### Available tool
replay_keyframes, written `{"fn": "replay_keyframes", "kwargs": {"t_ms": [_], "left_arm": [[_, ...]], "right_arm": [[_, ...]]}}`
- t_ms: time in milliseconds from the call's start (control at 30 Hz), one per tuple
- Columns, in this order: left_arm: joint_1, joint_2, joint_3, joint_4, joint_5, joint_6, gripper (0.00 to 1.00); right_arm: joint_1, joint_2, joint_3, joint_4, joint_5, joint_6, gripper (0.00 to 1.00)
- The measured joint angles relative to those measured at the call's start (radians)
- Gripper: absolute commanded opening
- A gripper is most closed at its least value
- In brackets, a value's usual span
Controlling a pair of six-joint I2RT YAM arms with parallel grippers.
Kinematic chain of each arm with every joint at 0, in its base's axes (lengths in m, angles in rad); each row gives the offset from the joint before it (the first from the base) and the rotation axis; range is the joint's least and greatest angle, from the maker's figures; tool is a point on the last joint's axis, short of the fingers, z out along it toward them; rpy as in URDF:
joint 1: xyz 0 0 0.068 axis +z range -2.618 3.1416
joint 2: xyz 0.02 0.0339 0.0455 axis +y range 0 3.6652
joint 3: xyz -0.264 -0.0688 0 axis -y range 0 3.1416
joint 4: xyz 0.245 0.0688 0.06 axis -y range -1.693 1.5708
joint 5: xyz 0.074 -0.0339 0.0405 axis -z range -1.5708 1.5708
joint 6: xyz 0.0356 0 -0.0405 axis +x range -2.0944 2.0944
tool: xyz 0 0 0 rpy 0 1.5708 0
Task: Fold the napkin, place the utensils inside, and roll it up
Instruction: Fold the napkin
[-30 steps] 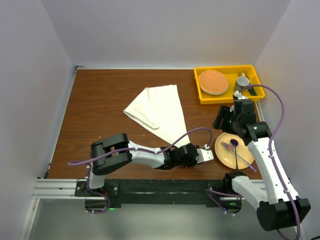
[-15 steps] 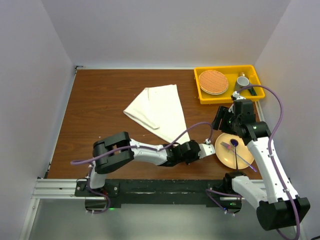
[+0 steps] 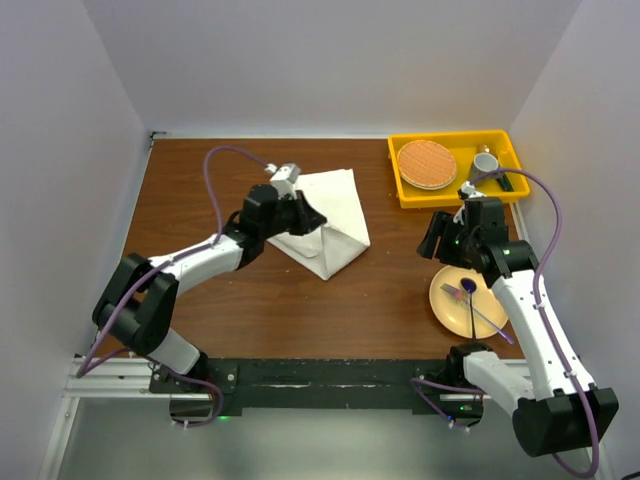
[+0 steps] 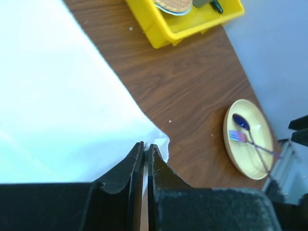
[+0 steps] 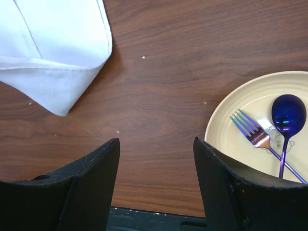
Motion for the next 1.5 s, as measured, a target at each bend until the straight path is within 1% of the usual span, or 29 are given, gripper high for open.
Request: {"fn": "replay_keyframes", "kwargs": {"t_ms": [133,267,467,633,933,1067,1200,1500], "left_arm": [[0.116,-0.04,-0.109,0.054,0.059,-0.151,0.0],[0.215,-0.042,-0.141,0.096,0.095,-0.256,0.0],[0.342,-0.05,-0.166,0.133,0.115,-0.347,0.0],[0.411,-0.05,-0.178,0.124,0.114,-0.412,0.0],[0.476,-0.048,-0.2,0.098,0.096,-0.459,0.0],[0.485,-0.027,-0.2,0.095,0.096,-0.462,0.0],[0.494,0.019,-0.193,0.091,0.104,-0.462,0.0],[0.515,0.133,-0.124,0.075,0.14,-0.455,0.0]], "right_arm": [[0.0,0.0,0.0,0.008,-0.009,0.0,0.67],[0.0,0.001,-0.001,0.013,-0.011,0.0,0.67],[0.0,0.001,-0.004,0.018,-0.016,0.0,0.68],[0.0,0.001,-0.013,0.019,-0.027,0.0,0.68],[0.0,0.002,-0.014,0.02,-0.038,0.0,0.69],[0.0,0.002,-0.014,0.021,-0.038,0.0,0.7],[0.0,0.002,-0.014,0.023,-0.042,0.0,0.7],[0.0,0.007,-0.016,0.027,-0.061,0.0,0.71]]}}
